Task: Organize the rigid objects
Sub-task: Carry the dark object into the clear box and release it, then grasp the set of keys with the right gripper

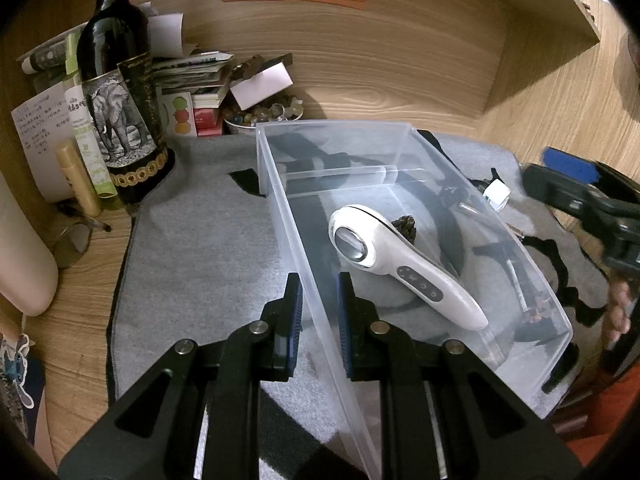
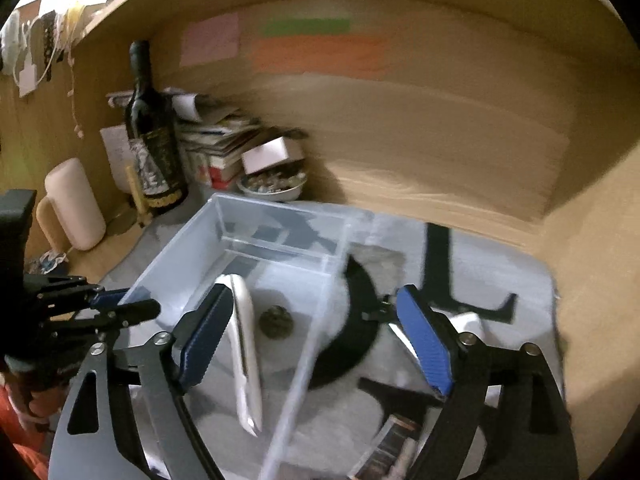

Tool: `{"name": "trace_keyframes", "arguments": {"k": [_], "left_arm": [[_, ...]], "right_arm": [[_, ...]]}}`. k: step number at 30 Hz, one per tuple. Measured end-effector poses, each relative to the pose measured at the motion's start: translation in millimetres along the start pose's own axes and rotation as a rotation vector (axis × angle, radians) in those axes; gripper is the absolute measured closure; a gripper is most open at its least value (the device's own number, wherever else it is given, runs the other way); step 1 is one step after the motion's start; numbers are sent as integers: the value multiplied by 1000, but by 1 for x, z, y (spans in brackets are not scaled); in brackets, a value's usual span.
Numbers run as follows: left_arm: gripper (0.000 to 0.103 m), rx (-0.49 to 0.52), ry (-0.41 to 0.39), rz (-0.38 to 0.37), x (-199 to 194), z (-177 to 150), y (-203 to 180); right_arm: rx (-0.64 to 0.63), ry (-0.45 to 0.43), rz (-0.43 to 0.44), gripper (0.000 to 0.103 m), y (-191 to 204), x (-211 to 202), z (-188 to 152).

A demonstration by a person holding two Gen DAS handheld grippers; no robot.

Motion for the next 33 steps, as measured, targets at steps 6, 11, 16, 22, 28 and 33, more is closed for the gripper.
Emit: {"name": "trace_keyframes", "arguments": {"k": [6,11,16,22,28,33], "left_arm": [[86,10,6,4,2,-1,2],[86,9,6,4,2,-1,2],[86,11,8,5,2,-1,2],[86,21,10,9,2,-2,2],[86,21,11,9,2,-2,2],[86,20,11,8,2,-2,2]], "right_arm": [[47,38,-111,12,-31,-31,-36],[89,138,-168,12,-47,-37,-81],[165,230,-166,12,-51,-29,-126],[204,333,-131,12,-45,-21,-167],[208,344,-98,22,-39,-18,-177],[211,329,-85,29,-38,-12,-171]]}}
Point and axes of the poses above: each gripper's, at about its wrist camera, not at the fingertips, and x roughly the way its jaws point, y to its left, z to its top, the point moved 10 cm from there along x, roughly the way its jaws point, and after that the axes turned 14 degrees about -x, right-handed, at the moved point
